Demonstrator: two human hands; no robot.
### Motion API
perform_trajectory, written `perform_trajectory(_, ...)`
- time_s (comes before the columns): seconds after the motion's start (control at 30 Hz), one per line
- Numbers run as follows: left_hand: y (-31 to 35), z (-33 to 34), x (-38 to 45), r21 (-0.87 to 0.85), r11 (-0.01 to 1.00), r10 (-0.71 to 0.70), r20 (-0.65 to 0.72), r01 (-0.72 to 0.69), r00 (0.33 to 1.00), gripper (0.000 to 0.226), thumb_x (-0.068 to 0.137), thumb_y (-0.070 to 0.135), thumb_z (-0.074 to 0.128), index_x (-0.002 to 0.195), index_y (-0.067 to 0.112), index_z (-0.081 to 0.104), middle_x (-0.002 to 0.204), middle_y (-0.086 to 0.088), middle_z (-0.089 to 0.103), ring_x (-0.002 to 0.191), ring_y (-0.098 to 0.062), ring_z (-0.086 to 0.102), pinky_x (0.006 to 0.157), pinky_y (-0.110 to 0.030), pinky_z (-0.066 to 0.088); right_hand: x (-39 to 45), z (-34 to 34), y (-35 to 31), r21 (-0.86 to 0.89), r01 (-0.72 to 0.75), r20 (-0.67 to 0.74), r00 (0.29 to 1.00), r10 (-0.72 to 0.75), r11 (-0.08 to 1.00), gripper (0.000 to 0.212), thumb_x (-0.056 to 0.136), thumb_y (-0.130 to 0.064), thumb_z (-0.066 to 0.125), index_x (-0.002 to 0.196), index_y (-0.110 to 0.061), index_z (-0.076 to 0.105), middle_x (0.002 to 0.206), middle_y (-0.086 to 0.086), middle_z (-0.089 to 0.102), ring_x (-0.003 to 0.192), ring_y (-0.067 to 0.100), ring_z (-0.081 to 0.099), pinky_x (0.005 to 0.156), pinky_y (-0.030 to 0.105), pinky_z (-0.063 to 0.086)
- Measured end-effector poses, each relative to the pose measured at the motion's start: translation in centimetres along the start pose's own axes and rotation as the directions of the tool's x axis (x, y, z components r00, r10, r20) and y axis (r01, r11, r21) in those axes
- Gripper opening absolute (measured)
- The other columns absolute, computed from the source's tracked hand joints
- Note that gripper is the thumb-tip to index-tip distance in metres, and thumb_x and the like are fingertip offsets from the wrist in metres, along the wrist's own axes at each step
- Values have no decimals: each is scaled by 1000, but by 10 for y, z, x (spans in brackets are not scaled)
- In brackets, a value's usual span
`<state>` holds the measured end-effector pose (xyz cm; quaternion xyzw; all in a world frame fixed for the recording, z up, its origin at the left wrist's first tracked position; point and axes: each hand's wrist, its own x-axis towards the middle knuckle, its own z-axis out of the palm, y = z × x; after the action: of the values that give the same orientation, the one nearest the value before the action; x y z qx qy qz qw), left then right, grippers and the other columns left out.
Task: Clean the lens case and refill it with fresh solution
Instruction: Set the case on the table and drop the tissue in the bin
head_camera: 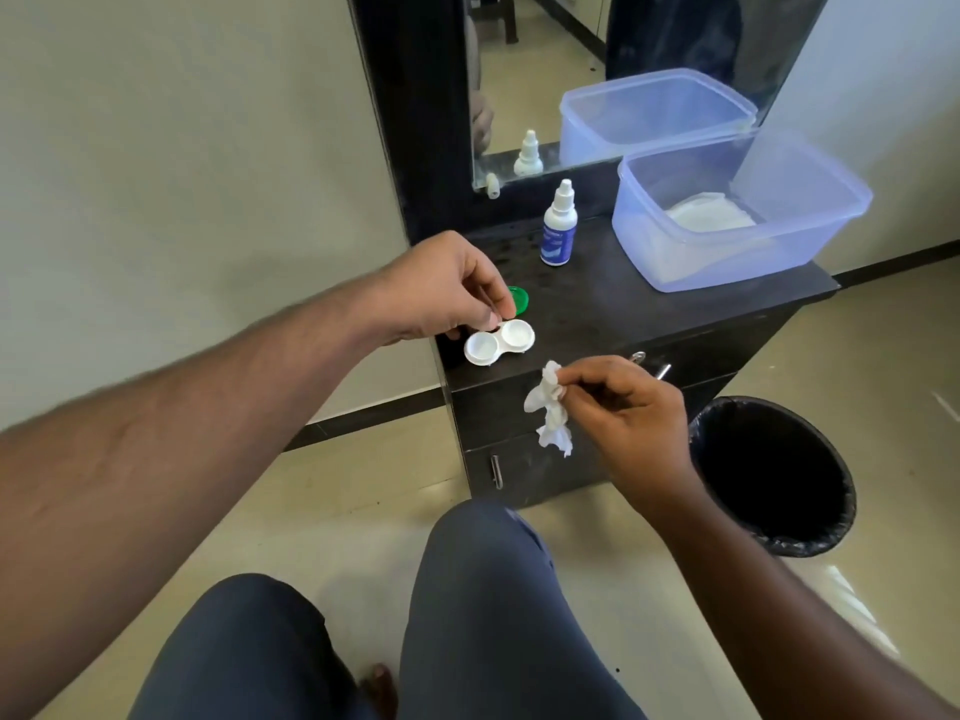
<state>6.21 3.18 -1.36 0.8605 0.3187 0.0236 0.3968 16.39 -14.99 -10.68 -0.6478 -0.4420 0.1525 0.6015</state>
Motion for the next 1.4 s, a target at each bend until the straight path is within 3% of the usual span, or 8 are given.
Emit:
perform_trajectory(0.13, 7, -6, 1, 93, 996, 18, -56, -13, 998, 18, 83, 2, 68, 89, 16, 76, 85, 4, 73, 78, -8, 68, 61, -18, 57, -3, -1, 11, -36, 3, 15, 1000, -3, 999, 21, 81, 4, 68, 91, -14, 72, 88, -7, 67, 82, 5, 65, 72, 15, 52)
perform_trajectory(0.27, 28, 7, -5, 241, 959, 211, -250, -150, 945, 20, 82, 4, 65, 88, 20, 76, 78, 13, 67, 73, 1, 62, 63, -6, 45, -7, -13, 21, -75, -4, 11, 1000, 5, 997, 24, 81, 4, 68, 91, -17, 71, 89, -6, 67, 84, 7, 65, 72, 15, 52)
perform_trajectory(0.43, 53, 77, 4, 452, 762, 552, -77, -464, 830, 18, 82, 8, 60, 93, 8, 75, 94, -6, 71, 89, -22, 65, 80, -39, 53, -16, -52, 48, -148, -39, -35, 999, 34, 988, 23, 80, 4, 68, 92, -15, 71, 88, -3, 68, 81, 8, 65, 72, 16, 52)
perform_trajectory(0.63, 80, 137, 45, 521, 653, 653, -18, -550, 757, 25, 88, 14, 59, 110, 4, 66, 108, -10, 67, 98, -25, 64, 82, -43, 54, -38, -128, 107, -313, -185, -153, 978, 142, 932, 22, 80, 3, 69, 88, -18, 72, 85, -3, 68, 80, 7, 64, 68, 18, 53)
perform_trajectory(0.77, 76, 160, 63, 566, 557, 759, -50, -608, 649, 23, 86, 7, 60, 108, -1, 66, 101, -15, 69, 92, -32, 66, 74, -45, 56, -45, -177, 154, -452, -323, -202, 945, 257, 831, 16, 81, 1, 69, 89, -13, 74, 87, -5, 68, 79, 6, 63, 72, 3, 43)
perform_trajectory(0.83, 73, 166, 71, 576, 536, 793, -91, -617, 603, 21, 89, 6, 59, 108, -1, 67, 102, -14, 69, 91, -32, 66, 76, -44, 56, -44, -197, 174, -520, -378, -179, 925, 335, 766, 13, 85, -3, 66, 91, -11, 73, 91, -3, 68, 80, 7, 61, 73, 3, 42)
perform_trajectory(1.0, 73, 173, 75, 547, 580, 797, -226, -604, 561, 13, 86, 2, 68, 98, -1, 73, 99, -12, 72, 88, -28, 69, 79, -39, 56, -39, -216, 227, -636, -389, -124, 904, 409, 666, 12, 90, -4, 59, 84, -2, 69, 87, 10, 68, 78, 24, 63, 73, 42, 55)
perform_trajectory(1.4, 74, 178, 78, 542, 611, 782, -299, -577, 547, 11, 90, 4, 66, 88, 1, 76, 92, -10, 74, 86, -23, 71, 76, -38, 58, -76, -196, 331, -516, -709, -272, 668, 692, 481, 26, 86, 4, 50, 87, -11, 71, 88, 12, 68, 73, 25, 62, 64, 31, 51)
